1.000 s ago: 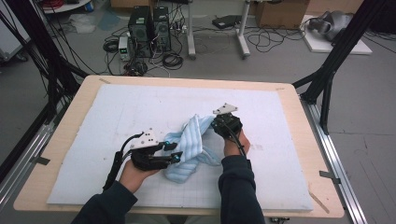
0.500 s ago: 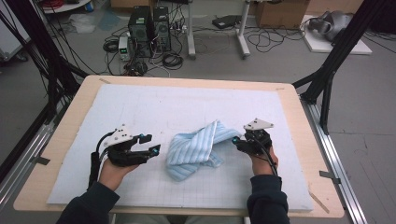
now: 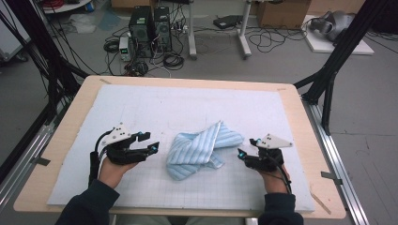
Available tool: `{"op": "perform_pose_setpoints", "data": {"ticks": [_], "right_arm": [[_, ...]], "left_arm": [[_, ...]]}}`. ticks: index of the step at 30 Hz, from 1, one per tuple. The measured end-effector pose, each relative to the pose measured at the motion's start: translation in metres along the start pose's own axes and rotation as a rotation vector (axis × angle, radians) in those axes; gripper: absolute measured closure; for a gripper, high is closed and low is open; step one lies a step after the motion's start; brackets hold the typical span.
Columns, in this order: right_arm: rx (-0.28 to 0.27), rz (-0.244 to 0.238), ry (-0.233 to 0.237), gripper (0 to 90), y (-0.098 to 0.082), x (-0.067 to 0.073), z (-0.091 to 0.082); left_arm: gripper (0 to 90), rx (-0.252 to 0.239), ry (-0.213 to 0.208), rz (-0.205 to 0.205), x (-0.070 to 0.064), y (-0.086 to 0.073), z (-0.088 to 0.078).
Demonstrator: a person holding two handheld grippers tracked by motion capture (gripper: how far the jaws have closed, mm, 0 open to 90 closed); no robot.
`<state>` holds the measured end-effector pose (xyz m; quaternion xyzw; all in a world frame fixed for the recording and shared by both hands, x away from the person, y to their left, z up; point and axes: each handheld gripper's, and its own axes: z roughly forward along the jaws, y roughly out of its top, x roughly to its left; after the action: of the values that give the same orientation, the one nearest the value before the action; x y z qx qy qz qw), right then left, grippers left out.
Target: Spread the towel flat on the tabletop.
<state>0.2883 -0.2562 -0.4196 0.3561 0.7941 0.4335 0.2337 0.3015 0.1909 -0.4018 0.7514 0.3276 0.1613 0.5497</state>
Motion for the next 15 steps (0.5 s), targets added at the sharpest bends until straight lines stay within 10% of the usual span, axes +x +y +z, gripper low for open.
{"op": "perform_pose_setpoints", "data": {"ticks": [7,12,15], "right_arm": [[0.032,-0.188,0.212,47.1,0.002,0.062,0.032],[0.103,-0.250,0.253,86.9,0.004,0.072,0.053],[0.089,-0.239,0.266,87.1,0.001,0.071,0.045]], "left_arm": [[43.7,-0.018,0.007,0.004,0.000,0.000,0.001],[44.7,-0.024,0.022,-0.010,0.006,-0.001,0.003],[44.8,-0.028,0.021,-0.015,0.007,-0.001,0.004]]}}
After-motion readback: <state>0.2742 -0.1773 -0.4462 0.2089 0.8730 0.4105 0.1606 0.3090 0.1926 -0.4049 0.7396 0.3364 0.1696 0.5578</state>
